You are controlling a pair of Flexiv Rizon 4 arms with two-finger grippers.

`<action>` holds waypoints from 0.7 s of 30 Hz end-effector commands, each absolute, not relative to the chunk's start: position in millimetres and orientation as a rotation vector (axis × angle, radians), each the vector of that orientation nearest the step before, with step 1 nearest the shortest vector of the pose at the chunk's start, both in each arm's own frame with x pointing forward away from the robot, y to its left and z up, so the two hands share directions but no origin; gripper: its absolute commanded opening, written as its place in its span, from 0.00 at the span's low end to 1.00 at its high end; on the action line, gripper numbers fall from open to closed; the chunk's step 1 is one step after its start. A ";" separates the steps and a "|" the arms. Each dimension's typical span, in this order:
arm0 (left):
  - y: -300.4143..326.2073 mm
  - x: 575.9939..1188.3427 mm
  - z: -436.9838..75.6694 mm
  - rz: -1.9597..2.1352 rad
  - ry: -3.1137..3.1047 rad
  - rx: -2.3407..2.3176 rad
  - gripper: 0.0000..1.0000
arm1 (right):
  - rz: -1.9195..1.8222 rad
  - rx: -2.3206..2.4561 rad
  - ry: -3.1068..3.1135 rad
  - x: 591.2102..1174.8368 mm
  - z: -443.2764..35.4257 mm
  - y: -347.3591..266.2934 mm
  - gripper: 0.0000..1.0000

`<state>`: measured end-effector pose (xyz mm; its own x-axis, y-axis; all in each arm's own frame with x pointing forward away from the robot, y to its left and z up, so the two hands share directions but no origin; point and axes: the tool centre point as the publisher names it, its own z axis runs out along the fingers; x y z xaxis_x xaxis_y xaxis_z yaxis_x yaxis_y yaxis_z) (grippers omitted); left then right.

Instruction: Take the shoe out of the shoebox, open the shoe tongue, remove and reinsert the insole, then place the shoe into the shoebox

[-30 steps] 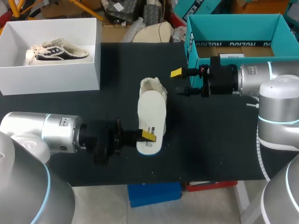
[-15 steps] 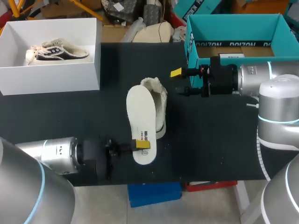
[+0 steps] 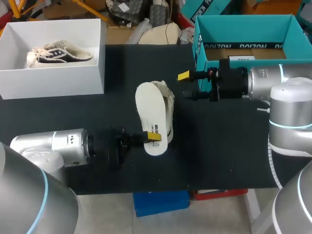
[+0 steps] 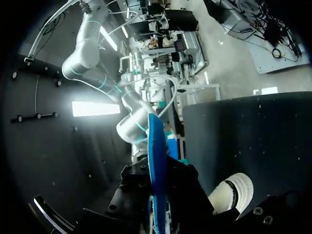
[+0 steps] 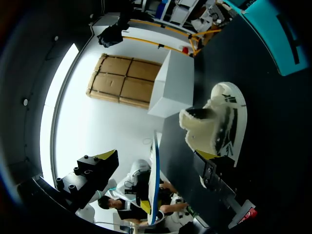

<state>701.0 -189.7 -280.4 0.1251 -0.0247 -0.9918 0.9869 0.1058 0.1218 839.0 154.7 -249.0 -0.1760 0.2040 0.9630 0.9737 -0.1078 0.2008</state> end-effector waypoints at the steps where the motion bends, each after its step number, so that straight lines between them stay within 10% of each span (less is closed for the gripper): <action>1: -203.5 723.2 -280.2 -1.072 1.132 1.198 0.00 | -1.352 -1.358 -1.435 838.3 -249.3 155.7 1.00; 21: -210.8 746.6 -283.3 -1.052 1.102 1.241 0.00 | -1.350 -1.316 -1.441 836.6 -250.8 153.5 1.00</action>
